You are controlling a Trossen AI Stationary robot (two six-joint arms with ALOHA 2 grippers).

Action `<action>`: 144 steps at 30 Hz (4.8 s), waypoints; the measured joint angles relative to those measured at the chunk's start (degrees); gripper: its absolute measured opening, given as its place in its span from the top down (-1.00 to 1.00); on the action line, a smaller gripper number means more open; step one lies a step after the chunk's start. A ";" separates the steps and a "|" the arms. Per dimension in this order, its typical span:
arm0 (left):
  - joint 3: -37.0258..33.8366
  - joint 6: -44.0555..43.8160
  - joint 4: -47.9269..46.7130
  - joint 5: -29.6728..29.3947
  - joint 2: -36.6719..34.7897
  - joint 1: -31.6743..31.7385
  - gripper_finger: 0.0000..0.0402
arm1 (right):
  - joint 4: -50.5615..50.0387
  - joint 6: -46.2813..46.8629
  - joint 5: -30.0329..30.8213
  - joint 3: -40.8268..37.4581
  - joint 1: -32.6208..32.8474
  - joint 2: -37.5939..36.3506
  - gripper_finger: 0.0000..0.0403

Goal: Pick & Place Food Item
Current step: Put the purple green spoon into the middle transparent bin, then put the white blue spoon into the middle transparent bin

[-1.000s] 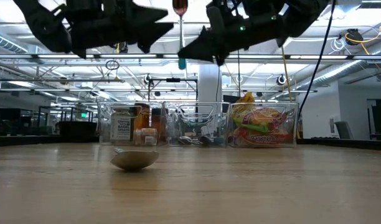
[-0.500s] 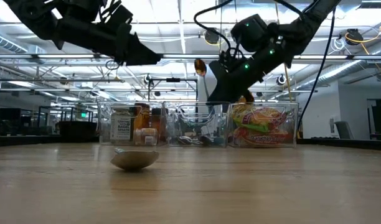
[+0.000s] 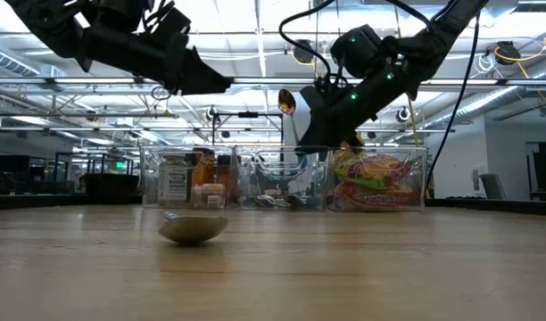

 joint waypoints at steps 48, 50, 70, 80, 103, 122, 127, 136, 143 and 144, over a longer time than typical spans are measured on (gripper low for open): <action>0.02 7.69 -7.76 21.33 13.61 -26.97 -0.11 | 15.71 -17.93 -0.04 0.02 11.80 -7.39 0.38; 0.16 7.78 -7.94 19.64 17.00 -26.97 -0.11 | 15.71 -17.88 -0.04 0.02 11.80 -7.39 0.38; 18.84 16.76 -36.08 19.20 32.93 -21.37 -0.11 | 14.75 -17.40 -0.14 0.02 11.80 -7.34 0.38; 18.95 16.22 -40.00 21.78 34.95 -19.78 0.38 | 14.29 -17.40 -0.15 0.02 11.80 -7.34 0.38; 16.29 16.61 -35.00 21.95 23.51 -19.40 0.88 | 8.51 -18.02 0.02 0.04 11.78 -10.05 0.38; -6.84 10.61 18.63 10.08 1.83 -6.70 0.88 | 4.87 -17.75 3.17 -2.33 10.88 -14.29 0.38; -5.46 12.47 22.89 -1.77 3.32 -7.61 0.88 | 15.21 -18.39 3.02 -4.69 10.93 -13.09 0.38; 0.77 19.98 25.27 -15.13 9.71 -10.75 0.88 | 27.34 -21.86 2.93 -5.66 11.06 -7.40 0.37; 6.21 27.19 25.17 -27.67 17.68 -13.29 0.88 | 35.44 -23.83 2.88 -5.73 11.87 -4.76 0.14; 6.95 28.02 25.18 -28.55 18.63 -13.60 0.88 | 36.24 -23.35 2.87 -5.73 12.08 -4.74 0.09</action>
